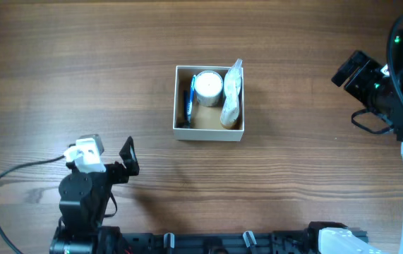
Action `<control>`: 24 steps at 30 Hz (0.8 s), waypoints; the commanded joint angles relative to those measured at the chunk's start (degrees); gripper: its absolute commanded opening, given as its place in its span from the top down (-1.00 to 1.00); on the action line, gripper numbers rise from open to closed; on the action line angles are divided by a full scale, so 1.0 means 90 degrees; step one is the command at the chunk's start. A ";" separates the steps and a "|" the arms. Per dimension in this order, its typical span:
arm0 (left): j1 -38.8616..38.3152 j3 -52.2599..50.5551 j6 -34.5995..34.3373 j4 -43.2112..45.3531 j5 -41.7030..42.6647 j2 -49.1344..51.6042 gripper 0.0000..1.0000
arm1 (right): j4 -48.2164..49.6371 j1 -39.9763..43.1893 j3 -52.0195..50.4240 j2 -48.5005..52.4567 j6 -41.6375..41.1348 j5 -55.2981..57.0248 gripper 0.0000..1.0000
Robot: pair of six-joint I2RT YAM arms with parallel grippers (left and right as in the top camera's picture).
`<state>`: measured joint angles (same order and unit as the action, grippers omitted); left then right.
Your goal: Pack container
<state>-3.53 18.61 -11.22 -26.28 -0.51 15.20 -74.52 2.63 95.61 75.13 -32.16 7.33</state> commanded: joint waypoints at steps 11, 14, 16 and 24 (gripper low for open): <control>0.0347 -0.1185 0.0058 0.0129 0.0056 -0.1654 -0.99 | 0.0012 0.0027 0.0046 0.0058 -0.0097 0.0036 -1.00; 0.0347 -0.1294 0.0056 0.0384 0.0056 -0.1673 -0.99 | 0.0012 0.0027 0.0046 0.0058 -0.0097 0.0036 -0.99; 0.0345 -0.1297 0.0056 0.0488 0.0056 -0.1673 -0.99 | 0.0012 0.0024 0.0046 0.0058 -0.0097 0.0036 -1.00; 0.0347 -0.1294 0.0056 0.0328 0.0056 -0.1664 -0.99 | 0.0012 0.0027 0.0046 0.0058 -0.0097 0.0036 -1.00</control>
<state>-0.78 7.20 -11.22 -23.31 -0.49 0.80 -74.54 2.63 95.59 75.16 -32.16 7.33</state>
